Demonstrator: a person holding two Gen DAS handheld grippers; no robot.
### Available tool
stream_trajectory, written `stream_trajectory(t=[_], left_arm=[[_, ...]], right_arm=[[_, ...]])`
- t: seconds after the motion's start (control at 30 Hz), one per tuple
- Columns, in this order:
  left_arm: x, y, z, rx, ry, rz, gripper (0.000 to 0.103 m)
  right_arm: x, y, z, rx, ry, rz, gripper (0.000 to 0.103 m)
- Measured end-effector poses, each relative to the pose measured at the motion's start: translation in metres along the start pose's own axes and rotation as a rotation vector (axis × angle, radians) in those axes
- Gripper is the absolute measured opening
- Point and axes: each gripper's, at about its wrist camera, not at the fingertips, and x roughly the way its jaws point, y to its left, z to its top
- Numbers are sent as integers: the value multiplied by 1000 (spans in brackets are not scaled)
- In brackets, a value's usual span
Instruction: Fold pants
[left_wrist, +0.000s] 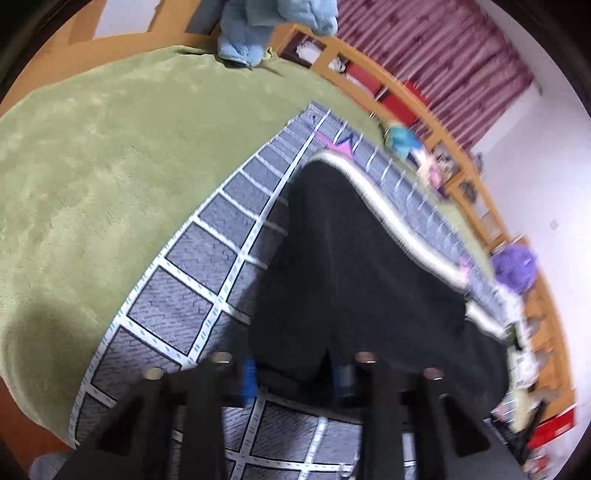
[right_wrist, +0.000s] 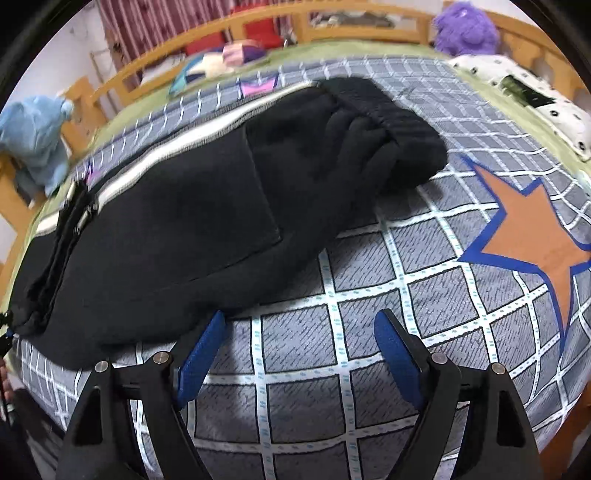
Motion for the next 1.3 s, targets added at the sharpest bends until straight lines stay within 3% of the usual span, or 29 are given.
stream_trajectory(t=[0.13, 0.27, 0.43, 0.77, 0.9, 1.07, 1.17, 1.23, 1.3], left_arm=[[8, 18, -2, -100, 37, -2, 34], [8, -3, -1, -28, 23, 65, 41], [7, -16, -2, 5, 4, 133, 33], [-29, -71, 3, 191, -71, 164, 21], [-45, -106, 7, 257, -100, 111, 18], [-49, -179, 0, 390, -108, 39, 14], [-45, -218, -15, 454, -83, -8, 13], [-37, -245, -28, 496, -59, -40, 13], [-26, -275, -45, 550, -36, -75, 12]], right_arm=[[-3, -3, -2, 0, 25, 26, 82], [-2, 2, -4, -42, 36, 27, 82], [0, 8, -7, -41, -14, 14, 85], [-2, 11, -17, -32, -92, 21, 88], [0, 9, -10, -31, -30, 71, 89], [-3, -3, -6, -13, 5, 178, 89], [-7, -9, -6, -7, 9, 219, 84], [-12, -10, -6, -10, 22, 234, 75], [-21, -16, -4, 4, 29, 283, 74]])
